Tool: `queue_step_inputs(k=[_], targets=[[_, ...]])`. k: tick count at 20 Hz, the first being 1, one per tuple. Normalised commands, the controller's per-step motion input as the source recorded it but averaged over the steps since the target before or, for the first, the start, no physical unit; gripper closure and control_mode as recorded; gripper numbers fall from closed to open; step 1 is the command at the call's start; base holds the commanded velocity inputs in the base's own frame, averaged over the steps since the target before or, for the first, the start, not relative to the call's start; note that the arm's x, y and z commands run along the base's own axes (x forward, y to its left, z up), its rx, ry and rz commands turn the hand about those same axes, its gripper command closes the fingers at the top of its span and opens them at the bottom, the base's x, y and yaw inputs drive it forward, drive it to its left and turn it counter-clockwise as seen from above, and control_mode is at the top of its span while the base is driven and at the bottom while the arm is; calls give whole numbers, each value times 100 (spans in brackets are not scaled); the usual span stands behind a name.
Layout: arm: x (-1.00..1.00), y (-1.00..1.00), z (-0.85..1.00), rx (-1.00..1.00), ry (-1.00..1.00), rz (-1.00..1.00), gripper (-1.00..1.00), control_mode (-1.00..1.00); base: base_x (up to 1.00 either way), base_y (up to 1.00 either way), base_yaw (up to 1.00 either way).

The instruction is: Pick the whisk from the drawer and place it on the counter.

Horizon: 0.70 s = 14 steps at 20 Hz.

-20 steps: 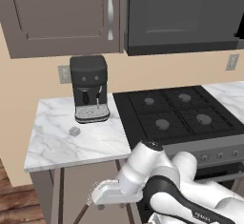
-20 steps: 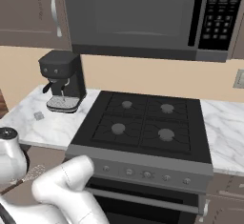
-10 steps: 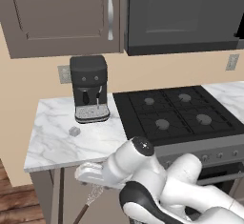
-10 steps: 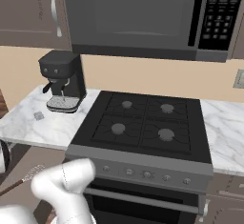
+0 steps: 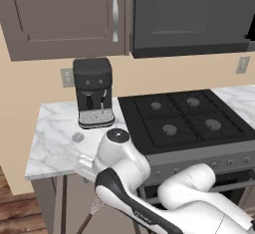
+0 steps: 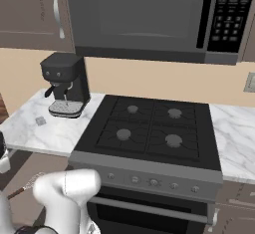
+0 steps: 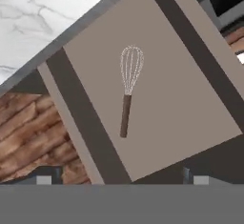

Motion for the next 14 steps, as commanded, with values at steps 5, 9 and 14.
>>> queue_step_inputs(k=[5, 9, 14], targets=[[27, 6, -67, -16, 41, -29, -100, -100, 0, 0, 0], [1, 8, -88, -18, 31, -14, -100, -100, 0, 0, 0], [12, 21, -67, -16, 16, -8, -100, -100, 0, 0, 0]])
